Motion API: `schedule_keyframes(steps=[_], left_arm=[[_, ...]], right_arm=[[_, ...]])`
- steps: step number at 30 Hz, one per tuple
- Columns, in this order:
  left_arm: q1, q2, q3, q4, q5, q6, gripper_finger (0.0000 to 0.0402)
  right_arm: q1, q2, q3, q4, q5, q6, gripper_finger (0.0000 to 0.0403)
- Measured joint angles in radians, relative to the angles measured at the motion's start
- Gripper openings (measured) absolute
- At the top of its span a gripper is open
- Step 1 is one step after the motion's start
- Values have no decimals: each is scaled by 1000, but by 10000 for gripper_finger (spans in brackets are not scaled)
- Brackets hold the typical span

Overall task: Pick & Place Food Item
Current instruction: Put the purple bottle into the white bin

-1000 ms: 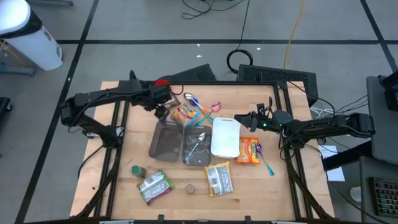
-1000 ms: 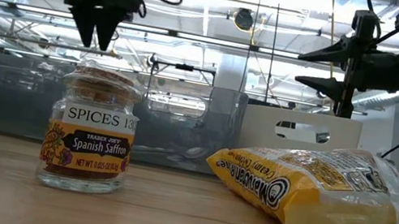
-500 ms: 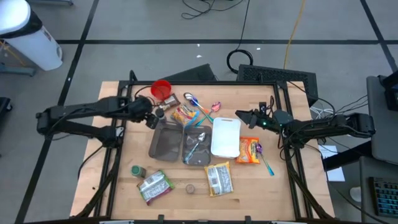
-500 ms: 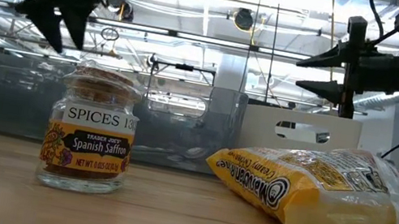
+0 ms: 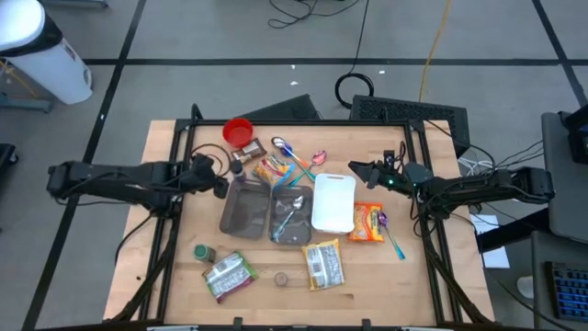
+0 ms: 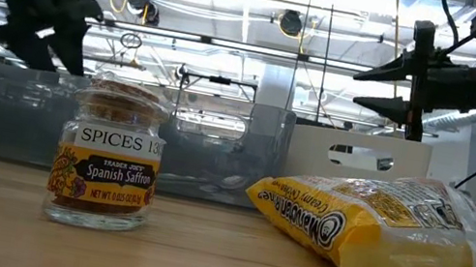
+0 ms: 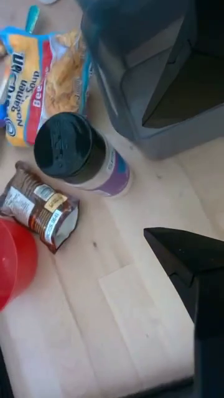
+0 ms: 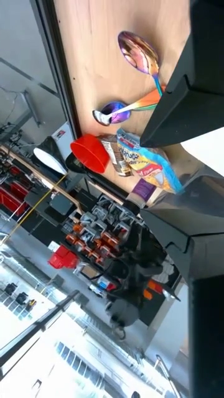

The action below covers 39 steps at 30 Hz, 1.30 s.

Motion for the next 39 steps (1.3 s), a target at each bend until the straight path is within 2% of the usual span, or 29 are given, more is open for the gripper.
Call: schedule_keyframes(steps=[8,14,19,26,31,39], left_arm=[[-107,2,-105,132,-142,-74,282],[-151,2,-135,149,-154,-66,282],[-178,2,-136,154,-165,3,282],[-181,2,-136,198,-215,97,282],[-164,2,-136,281,-210,197,282],[-95,2,-136,301,-205,271,282]], right_arm=[[0,0,0,0,22,38,164],[1,0,0,-1,82,61,164],[0,0,0,-1,130,70,164],[0,0,0,-1,133,79,164],[2,0,0,0,180,82,164],[2,0,0,0,183,91,164]])
